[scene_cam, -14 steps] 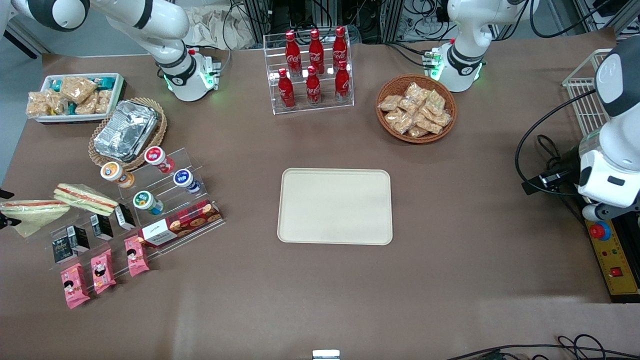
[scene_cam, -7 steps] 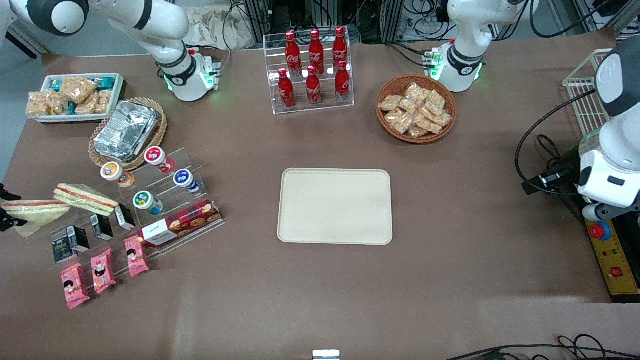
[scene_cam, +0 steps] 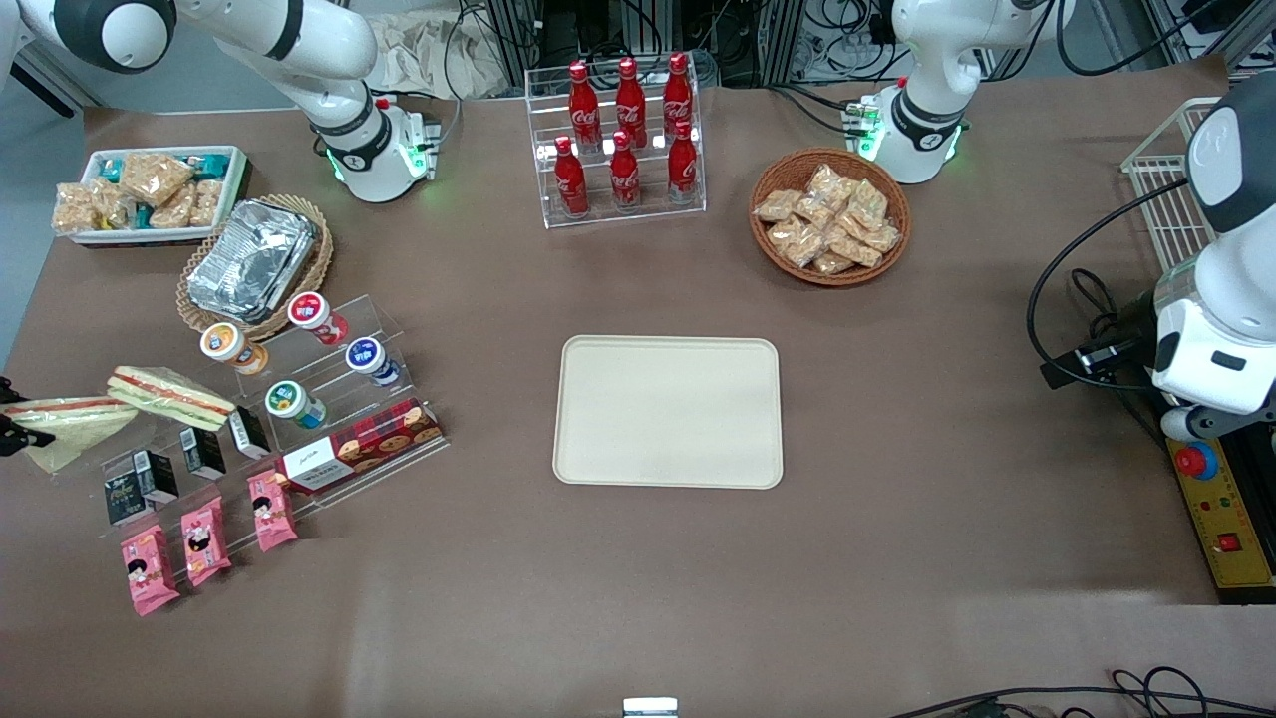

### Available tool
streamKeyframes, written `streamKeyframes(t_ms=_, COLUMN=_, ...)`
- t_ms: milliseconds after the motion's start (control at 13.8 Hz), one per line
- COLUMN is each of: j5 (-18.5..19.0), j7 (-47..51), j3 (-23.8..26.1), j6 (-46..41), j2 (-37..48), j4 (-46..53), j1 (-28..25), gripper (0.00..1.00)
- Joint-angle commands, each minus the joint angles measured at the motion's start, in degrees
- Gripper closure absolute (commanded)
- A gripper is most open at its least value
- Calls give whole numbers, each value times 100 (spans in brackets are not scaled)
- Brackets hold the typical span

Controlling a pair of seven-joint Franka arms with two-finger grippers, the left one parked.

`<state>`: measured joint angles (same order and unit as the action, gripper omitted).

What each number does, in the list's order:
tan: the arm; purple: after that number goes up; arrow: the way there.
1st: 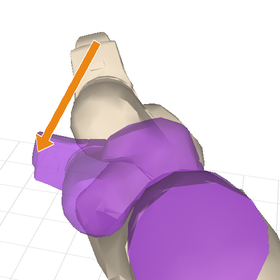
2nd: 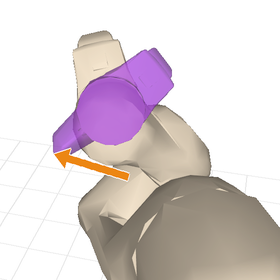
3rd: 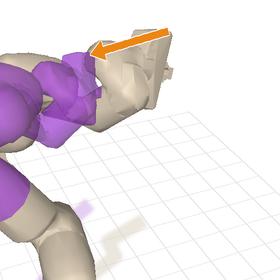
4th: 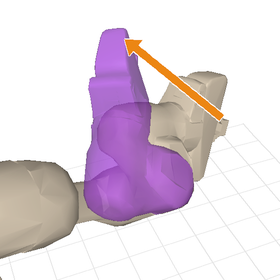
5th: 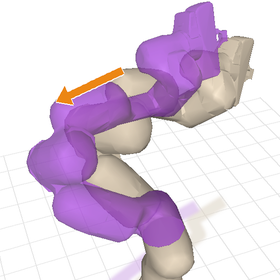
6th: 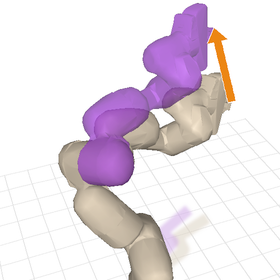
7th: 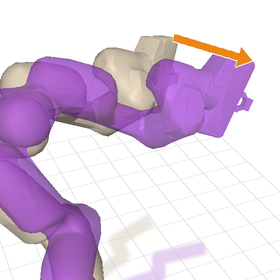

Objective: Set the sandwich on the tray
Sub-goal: 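Close the right gripper on the upright wrapped triangular sandwich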

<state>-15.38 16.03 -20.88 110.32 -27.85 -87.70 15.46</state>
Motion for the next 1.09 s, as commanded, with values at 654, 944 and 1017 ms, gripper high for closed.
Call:
streamKeyframes(t_ms=654, j5=61, j7=-935, j3=22, j6=-10, j2=157, j4=376, j1=-289, gripper=100)
streamKeyframes(t_ms=944, j5=35, j7=-1032, j3=32, j6=-168, j2=227, j4=815, j1=-578, gripper=100)
streamKeyframes(t_ms=1017, j5=35, j7=-1198, j3=40, j6=-168, j2=332, j4=859, j1=-614, gripper=100)
